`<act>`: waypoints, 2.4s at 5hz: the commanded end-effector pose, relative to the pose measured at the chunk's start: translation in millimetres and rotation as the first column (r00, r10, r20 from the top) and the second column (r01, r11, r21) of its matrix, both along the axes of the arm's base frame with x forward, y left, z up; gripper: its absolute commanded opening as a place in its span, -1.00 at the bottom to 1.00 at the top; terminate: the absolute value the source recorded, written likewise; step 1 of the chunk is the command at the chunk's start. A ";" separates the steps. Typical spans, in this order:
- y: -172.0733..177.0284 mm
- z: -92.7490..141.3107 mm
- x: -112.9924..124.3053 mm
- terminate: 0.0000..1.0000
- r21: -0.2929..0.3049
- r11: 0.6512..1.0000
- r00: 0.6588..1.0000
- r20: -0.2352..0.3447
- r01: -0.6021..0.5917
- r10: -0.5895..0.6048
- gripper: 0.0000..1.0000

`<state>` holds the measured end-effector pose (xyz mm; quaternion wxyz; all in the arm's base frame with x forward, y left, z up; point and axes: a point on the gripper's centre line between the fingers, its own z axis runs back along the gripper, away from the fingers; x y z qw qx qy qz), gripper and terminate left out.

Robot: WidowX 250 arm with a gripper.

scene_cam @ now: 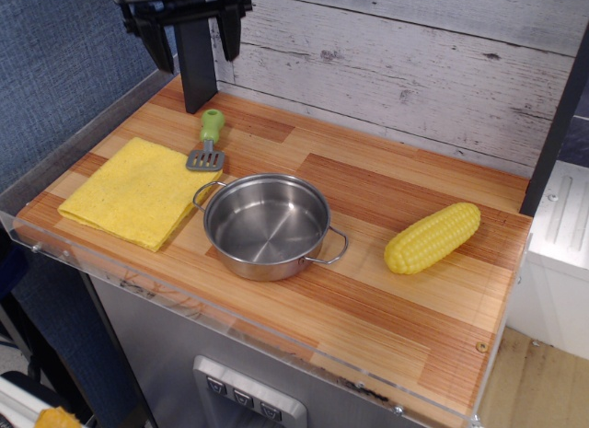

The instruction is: Move the spatula to the left of the corn.

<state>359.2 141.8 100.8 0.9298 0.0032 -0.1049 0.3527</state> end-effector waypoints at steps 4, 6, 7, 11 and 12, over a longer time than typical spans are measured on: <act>8.2 -42.3 17.3 -1.00 0.036 0.999 0.999 -0.034 0.023 -0.022 1.00; 15.5 -61.4 12.5 -1.00 0.025 0.999 0.996 -0.078 0.037 -0.035 1.00; 16.9 -84.2 12.3 -1.00 -0.005 0.999 0.993 -0.108 0.039 -0.039 1.00; 11.1 -63.8 16.3 -1.00 -0.023 0.996 0.995 -0.050 0.083 -0.084 -1.00; 5.3 -40.3 19.4 -1.00 -0.034 0.994 0.994 -0.023 0.106 -0.107 -1.00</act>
